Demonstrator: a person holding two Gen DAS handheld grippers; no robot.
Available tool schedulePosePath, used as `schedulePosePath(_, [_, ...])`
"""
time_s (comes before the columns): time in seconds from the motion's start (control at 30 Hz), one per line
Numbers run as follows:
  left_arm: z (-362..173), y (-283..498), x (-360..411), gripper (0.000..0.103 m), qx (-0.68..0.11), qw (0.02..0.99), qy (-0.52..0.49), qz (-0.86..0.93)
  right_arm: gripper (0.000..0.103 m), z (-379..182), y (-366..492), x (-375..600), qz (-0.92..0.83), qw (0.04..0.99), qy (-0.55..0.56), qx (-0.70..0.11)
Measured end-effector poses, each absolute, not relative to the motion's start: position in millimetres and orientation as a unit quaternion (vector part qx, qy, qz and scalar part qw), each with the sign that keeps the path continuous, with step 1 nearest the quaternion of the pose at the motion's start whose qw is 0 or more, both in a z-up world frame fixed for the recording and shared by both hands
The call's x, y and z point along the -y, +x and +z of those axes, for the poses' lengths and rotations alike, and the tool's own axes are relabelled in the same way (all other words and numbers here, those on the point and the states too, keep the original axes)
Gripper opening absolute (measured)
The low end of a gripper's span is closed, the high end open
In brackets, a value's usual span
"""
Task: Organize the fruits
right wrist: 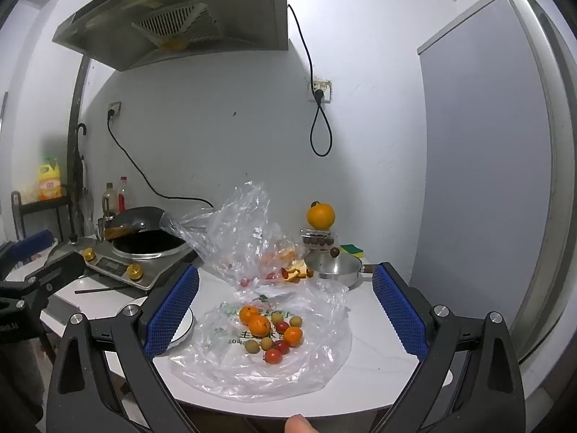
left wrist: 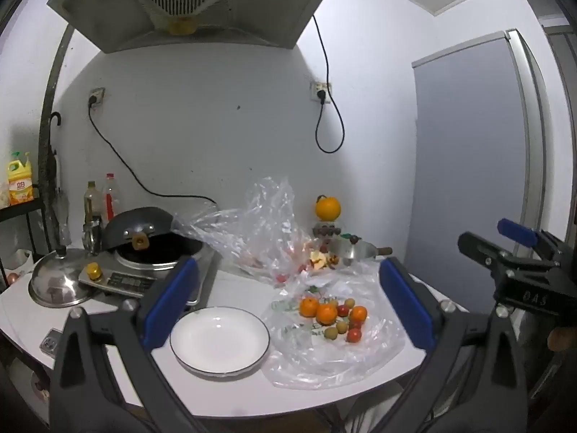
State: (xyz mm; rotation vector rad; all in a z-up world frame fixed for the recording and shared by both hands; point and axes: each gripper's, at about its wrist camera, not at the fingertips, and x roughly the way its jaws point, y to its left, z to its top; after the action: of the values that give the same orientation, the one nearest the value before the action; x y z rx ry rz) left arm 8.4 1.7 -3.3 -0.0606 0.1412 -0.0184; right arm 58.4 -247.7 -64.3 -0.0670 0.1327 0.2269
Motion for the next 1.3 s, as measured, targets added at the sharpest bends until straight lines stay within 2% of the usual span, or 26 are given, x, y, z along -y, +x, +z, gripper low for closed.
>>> schedulePosePath(1.3, [-6.6,9.8,-3.4,0.101,-0.078,0.997,-0.028,-0.004,0.099,-69.4,55.6,242.7,0.119,0.990,-0.034,-0.072])
